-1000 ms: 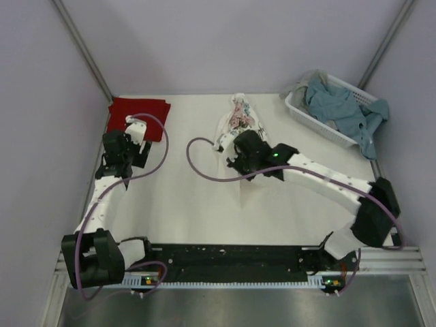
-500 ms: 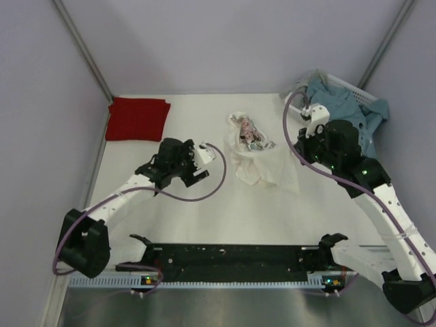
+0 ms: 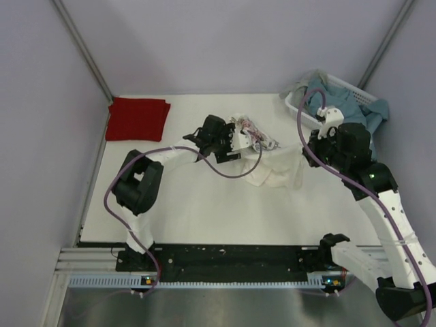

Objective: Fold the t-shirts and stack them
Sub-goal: Flatten out the tshirt

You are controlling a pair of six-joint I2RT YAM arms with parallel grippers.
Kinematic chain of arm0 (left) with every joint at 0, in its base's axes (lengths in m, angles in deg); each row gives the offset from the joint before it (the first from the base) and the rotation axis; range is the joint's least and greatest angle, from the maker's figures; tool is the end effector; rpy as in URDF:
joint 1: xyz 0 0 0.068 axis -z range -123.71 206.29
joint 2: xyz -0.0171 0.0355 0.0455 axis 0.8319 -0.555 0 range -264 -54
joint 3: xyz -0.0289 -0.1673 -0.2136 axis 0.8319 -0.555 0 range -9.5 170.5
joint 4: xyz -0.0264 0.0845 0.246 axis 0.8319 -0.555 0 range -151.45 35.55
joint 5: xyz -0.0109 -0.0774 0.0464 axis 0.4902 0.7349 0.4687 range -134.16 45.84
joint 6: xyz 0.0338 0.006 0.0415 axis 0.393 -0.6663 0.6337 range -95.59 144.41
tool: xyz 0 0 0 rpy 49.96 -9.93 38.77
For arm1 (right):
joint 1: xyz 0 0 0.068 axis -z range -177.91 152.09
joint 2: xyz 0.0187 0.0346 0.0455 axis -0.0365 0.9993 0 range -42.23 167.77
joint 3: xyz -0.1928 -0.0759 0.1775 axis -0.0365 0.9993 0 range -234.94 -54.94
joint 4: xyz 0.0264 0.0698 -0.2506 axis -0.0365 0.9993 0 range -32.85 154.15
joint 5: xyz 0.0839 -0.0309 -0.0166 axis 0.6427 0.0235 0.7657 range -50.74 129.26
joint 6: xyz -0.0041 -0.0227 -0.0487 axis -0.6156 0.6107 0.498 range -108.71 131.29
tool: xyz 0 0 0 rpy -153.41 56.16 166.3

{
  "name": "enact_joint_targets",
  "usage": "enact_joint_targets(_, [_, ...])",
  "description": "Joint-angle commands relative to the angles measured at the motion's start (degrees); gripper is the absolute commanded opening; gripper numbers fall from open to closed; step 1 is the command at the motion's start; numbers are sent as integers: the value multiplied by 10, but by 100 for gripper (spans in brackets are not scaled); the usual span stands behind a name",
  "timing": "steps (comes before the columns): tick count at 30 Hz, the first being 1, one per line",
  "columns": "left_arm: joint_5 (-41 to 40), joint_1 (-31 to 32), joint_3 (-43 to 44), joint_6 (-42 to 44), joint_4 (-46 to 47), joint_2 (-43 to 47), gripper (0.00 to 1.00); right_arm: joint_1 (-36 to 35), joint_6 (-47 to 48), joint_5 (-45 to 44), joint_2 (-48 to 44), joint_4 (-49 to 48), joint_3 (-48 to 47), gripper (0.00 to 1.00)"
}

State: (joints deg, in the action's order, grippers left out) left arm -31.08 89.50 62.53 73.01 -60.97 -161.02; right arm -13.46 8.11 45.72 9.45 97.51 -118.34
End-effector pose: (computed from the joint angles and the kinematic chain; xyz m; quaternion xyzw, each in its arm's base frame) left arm 0.3419 -0.2333 0.2026 0.6285 0.6540 -0.0484 0.4182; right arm 0.1724 0.0520 0.3768 -0.1211 0.8506 0.1307 0.4947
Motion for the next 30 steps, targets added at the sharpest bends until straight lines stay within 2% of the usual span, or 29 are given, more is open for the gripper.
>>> enact_joint_targets(1, [21, 13, 86, 53, 0, -51, 88, 11, 7, 10, -7, -16, -28, 0])
enact_joint_targets(3, [12, 23, 100, 54, 9, -70, 83, 19, 12, 10, -2, -15, -36, 0])
enact_joint_targets(4, [2, 26, 108, 37, 19, -73, 72, 25, 12, 12, 2, -15, -38, 0])
enact_joint_targets(5, [-2, 26, 116, 23, 18, -77, 55, 30, 12, 15, 3, -15, -43, 0])
enact_joint_targets(7, [13, 26, 144, 17, -27, -81, 31, 38, 14, 24, 4, -15, -50, 0])
enact_joint_targets(8, [26, 25, 159, 16, -53, -81, 1, 40, 16, 24, 4, -15, -55, 0])
enact_joint_targets(11, [55, 26, 156, 13, -98, -56, 0, 42, 19, 24, 2, -12, -77, 0])
enact_joint_targets(15, [20, 19, 150, -43, -115, 4, 0, 42, 27, 36, 0, 0, -124, 0])
enact_joint_targets(19, [17, -1, 138, -74, -147, 101, 0, 42, 28, 60, -5, 16, -185, 0])
enact_joint_targets(26, [-29, -3, 79, -85, -228, 319, 0, 42, 28, 210, 3, 40, -338, 0])
enact_joint_targets(30, [-88, -2, 129, -121, -310, 408, 0, 42, 23, 282, -5, 44, -417, 0])
